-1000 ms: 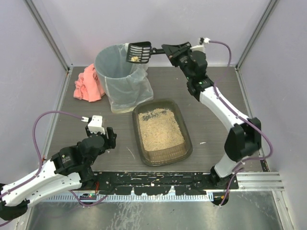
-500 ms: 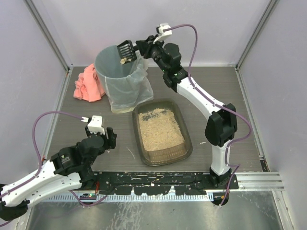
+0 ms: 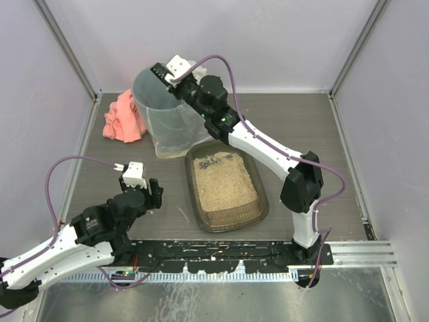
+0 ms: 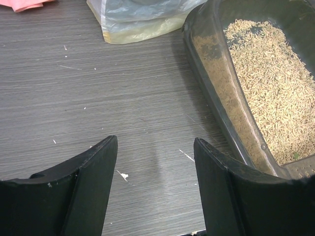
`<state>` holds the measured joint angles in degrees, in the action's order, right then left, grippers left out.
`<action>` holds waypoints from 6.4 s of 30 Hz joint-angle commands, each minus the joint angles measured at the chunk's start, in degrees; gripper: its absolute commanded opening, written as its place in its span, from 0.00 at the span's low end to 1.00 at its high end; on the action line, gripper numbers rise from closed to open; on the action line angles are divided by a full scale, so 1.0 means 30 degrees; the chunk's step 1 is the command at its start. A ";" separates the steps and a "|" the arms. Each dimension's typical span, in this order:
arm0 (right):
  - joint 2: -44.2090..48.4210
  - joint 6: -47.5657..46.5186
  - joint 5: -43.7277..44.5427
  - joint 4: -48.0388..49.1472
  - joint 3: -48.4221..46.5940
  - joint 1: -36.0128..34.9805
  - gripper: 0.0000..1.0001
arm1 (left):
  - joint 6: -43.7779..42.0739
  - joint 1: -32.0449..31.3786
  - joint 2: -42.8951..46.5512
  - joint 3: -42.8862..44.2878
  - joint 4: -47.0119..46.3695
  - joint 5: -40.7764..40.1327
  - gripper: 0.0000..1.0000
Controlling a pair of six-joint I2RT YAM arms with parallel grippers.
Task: Clean the litter box
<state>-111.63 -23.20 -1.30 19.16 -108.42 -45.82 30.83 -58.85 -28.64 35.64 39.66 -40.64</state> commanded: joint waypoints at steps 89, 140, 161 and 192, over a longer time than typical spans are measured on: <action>1.7631 1.8193 0.7655 -1.0691 1.9318 0.0187 0.01 | 0.0059 0.0074 -1.8319 0.6869 -0.5280 0.2453 0.44; 1.6013 3.2353 0.6527 -0.1434 2.8693 -0.2099 0.01 | 0.2613 -0.1038 -1.4943 0.2714 -0.6233 0.5600 0.21; 2.0304 3.5570 0.9952 -0.0708 3.1441 -0.2099 0.01 | 0.2618 -0.1040 -1.3373 0.2704 -0.5828 0.5125 0.34; 2.5634 3.3772 1.2501 -0.5620 3.0486 -0.2011 0.01 | 0.1101 -0.0804 -0.7082 0.3889 -0.0557 0.0674 0.67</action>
<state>-38.85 79.20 31.92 4.64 -14.04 -51.79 35.81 -61.69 -52.10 44.93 35.75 -34.59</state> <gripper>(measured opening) 0.222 0.666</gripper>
